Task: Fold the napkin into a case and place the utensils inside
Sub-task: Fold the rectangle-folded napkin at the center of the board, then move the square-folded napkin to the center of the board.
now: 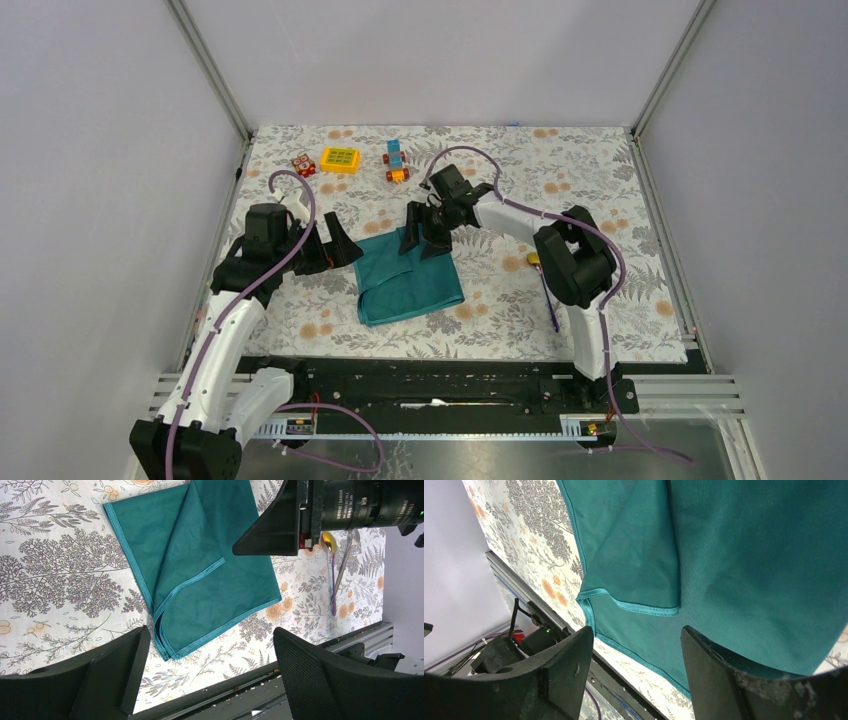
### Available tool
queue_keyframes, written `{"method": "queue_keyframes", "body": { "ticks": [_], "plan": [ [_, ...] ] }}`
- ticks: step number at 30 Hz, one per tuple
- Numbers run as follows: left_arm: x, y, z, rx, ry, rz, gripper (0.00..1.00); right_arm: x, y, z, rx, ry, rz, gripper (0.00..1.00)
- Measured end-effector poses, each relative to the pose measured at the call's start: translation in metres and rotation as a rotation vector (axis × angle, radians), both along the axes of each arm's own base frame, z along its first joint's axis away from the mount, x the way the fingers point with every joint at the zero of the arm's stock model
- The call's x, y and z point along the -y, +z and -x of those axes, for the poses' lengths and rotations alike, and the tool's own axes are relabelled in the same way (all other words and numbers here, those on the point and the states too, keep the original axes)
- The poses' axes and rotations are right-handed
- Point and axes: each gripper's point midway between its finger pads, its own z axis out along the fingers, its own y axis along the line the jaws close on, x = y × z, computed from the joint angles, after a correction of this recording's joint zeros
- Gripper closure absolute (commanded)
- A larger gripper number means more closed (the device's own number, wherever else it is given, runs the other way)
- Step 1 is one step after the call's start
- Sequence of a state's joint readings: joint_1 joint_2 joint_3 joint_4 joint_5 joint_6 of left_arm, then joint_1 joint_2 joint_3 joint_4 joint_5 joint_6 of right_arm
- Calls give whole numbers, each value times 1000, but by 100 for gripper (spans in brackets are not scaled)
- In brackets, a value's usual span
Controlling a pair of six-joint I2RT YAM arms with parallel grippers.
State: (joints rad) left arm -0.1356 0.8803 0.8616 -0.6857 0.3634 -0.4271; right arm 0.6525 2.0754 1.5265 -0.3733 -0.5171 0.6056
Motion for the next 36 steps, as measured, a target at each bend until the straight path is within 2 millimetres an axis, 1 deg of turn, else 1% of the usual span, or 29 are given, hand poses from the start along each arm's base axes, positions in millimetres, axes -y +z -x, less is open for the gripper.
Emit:
{"method": "queue_keyframes", "body": {
  "ticks": [5, 7, 12, 17, 19, 21, 24, 27, 29, 31, 33, 34, 36],
  "plan": [
    [0, -2, -1, -9, 0, -1, 1, -6, -12, -2, -16, 10, -20, 28],
    [0, -2, -1, -10, 0, -1, 1, -7, -20, -2, -28, 12, -20, 29],
    [0, -3, -1, -15, 0, -2, 1, -11, -34, 0, -59, 14, -28, 31],
    [0, -4, -1, -18, 0, -2, 1, -19, -35, 3, -75, 23, -49, 33],
    [0, -5, -1, -19, 0, -2, 1, -26, -34, 4, -75, 27, -57, 34],
    [0, -4, -2, -18, 0, -2, 1, -38, -31, 5, -72, 33, -79, 34],
    [0, -4, -1, -18, 0, -3, 1, -63, -22, 2, -65, 37, -131, 33],
    [0, -4, -1, -17, 2, -3, 1, -97, -5, -9, -42, 24, -211, 32],
    [-1, -3, -1, -14, 7, -4, 1, -120, 11, -19, -10, 21, -273, 30],
    [-2, -2, -1, -6, 12, -6, 1, -136, 30, -27, 20, 18, -328, 28],
    [-3, -1, -1, -3, 21, -9, 1, -141, 40, -29, 35, 18, -348, 26],
    [-3, -1, -2, -2, 23, -9, 1, -139, 43, -29, 40, 15, -348, 26],
    [-4, -2, -2, -5, 27, -11, 1, -129, 41, -27, 43, 8, -320, 25]
  ]
}}
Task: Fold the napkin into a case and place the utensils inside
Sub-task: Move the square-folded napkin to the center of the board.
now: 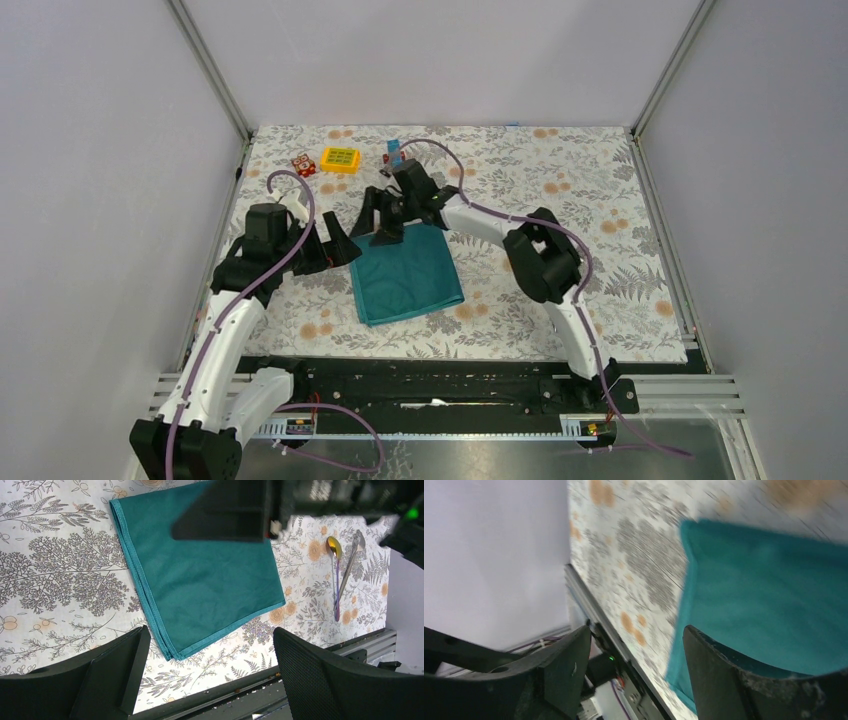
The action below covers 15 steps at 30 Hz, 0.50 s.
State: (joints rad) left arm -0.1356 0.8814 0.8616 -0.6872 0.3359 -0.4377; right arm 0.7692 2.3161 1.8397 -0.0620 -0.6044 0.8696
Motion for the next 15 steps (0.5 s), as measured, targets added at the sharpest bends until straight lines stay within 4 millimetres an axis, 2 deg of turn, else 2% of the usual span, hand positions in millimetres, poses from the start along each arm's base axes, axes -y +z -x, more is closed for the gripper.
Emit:
{"method": "queue_keyframes", "body": {
  "ticks": [2, 4, 9, 12, 15],
  "plan": [
    [0, -1, 0, -7, 1, -1, 1, 25, -7, 11, -13, -7, 59, 25],
    [0, -4, 0, -19, 3, 0, 1, 61, -13, 28, -33, -12, 134, 25],
    [5, -11, 1, -77, 1, 30, 1, 149, -6, 64, 3, -45, 270, 25],
    [12, -17, 0, -114, -6, 72, 1, 193, -4, 80, 20, -77, 307, 25],
    [18, -30, 4, -161, -4, 108, 1, 231, -19, 91, -8, -116, 338, 26]
  ]
}}
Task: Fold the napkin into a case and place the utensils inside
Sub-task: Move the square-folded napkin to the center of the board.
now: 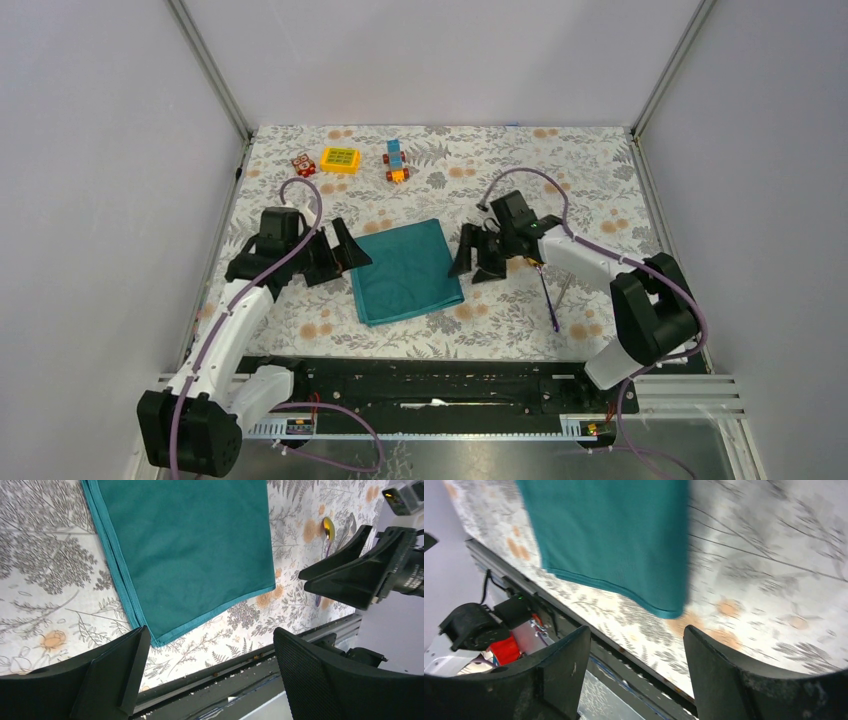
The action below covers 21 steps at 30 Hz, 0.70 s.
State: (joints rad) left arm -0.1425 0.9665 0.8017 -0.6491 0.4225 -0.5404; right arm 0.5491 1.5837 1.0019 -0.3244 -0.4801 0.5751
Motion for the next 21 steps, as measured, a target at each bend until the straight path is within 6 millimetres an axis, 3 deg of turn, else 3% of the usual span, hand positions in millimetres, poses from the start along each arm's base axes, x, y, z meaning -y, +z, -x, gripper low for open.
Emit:
{"method": "queue_keyframes", "body": {
  "ticks": [3, 6, 12, 21],
  "plan": [
    [4, -11, 7, -52, 5, 21, 1, 25, -23, 9, -55, -31, 26, 27],
    [7, -15, 9, -69, 10, 34, 1, 37, -41, 20, -103, -24, 41, 29],
    [11, -16, 14, -80, 23, 57, 1, 29, -62, 21, -137, 26, 10, 34],
    [13, -13, 17, -78, 34, 71, 1, 14, -65, 19, -155, 72, -71, 42]
  ]
}}
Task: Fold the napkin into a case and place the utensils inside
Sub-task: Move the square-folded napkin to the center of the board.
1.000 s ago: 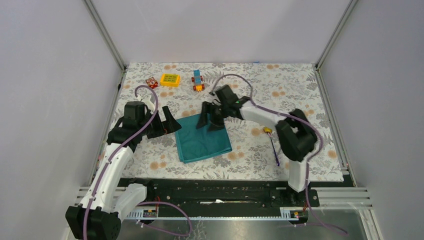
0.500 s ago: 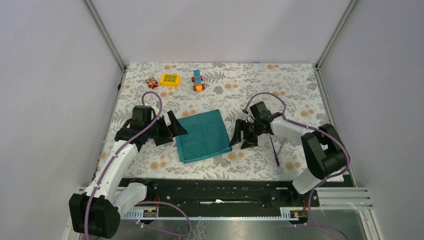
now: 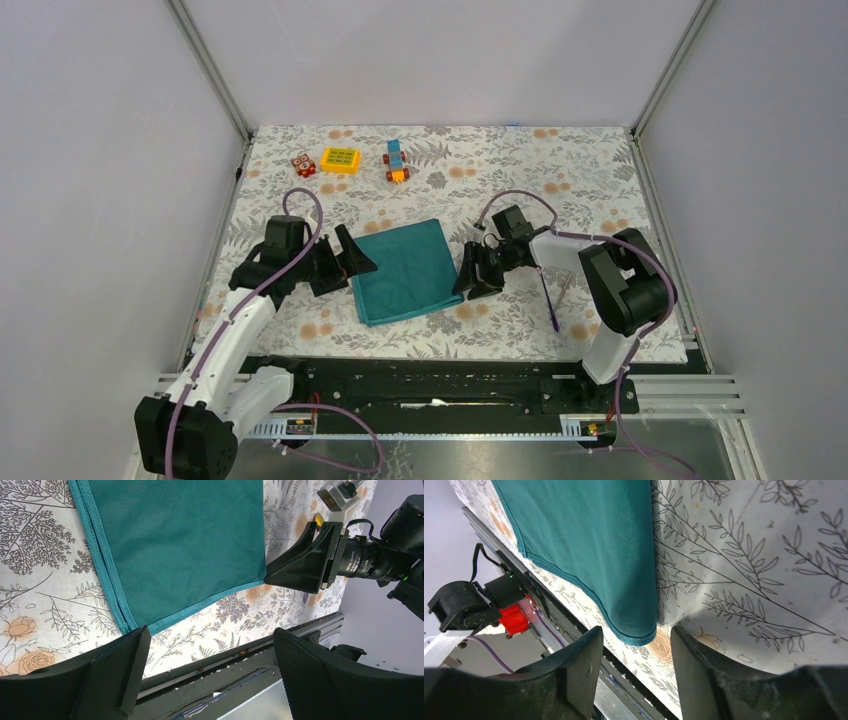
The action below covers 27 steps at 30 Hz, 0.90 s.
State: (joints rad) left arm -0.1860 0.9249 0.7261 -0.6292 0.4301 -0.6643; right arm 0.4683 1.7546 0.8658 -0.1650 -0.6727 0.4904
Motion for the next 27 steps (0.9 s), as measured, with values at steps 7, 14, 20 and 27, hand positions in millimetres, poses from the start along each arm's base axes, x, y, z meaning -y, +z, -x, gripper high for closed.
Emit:
{"method": "queue_keyframes", "body": {
  "ticks": [7, 14, 20, 27],
  "plan": [
    [0, -1, 0, -1, 0, -4, 1, -3, -5, 0, -4, 10, -6, 67],
    [0, -3, -3, -12, -5, -15, 1, -2, -13, 2, -28, 2, 10, 90],
    [0, -1, -7, -5, -18, -26, 1, 9, -12, -9, -31, -27, 56, 100],
    [2, 2, -21, -8, -39, -44, 1, 43, -13, -71, 94, -46, 329, 100]
  ]
}}
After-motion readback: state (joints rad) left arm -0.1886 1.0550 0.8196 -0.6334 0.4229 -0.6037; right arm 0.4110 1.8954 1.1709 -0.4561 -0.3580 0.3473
